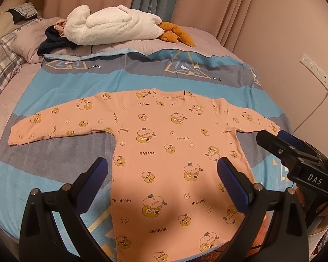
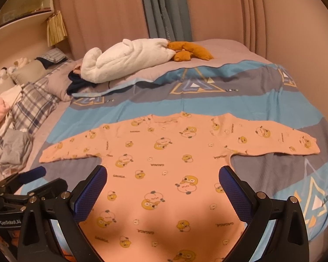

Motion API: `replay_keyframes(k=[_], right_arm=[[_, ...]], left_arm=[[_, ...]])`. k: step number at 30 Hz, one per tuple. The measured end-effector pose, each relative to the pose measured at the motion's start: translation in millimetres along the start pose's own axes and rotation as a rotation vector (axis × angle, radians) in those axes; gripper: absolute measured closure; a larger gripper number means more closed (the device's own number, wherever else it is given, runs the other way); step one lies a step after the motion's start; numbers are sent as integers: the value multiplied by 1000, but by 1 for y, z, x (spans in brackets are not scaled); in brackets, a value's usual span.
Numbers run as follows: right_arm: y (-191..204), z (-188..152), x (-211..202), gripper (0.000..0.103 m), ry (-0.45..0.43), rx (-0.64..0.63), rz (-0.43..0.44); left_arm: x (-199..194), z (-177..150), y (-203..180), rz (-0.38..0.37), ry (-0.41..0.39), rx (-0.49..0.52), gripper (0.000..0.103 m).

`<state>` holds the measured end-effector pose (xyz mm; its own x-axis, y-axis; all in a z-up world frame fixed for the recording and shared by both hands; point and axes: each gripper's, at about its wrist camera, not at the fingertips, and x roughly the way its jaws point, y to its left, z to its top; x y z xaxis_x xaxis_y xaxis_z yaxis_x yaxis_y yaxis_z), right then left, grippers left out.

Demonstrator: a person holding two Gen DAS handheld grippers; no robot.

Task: Fold small clothes
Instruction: 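Hold both grippers open above the peach onesie and approach its sleeve, then grasp the onesie sleeve cuff with the right gripper and lift it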

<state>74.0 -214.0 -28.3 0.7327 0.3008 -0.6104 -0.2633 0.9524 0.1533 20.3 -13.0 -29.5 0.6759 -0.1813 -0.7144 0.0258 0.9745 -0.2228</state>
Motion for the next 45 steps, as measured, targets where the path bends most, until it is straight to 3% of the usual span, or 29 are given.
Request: replay_keyframes(k=[29,33,40,45], right_arm=[[-11,6,14,4,17,44,-41],[-15,8,15,11,15,53,-43],[-45,19,16,18,-4,140,-23],[-90,34,18,26,-19,245,-12]], left_arm=[[30,2,6,-22,89,-29,6],[35,0,6,-13,106,-36,6],[51,-4,6,1,147,-49,7],[73,-12,4,-16,209,-59,10]])
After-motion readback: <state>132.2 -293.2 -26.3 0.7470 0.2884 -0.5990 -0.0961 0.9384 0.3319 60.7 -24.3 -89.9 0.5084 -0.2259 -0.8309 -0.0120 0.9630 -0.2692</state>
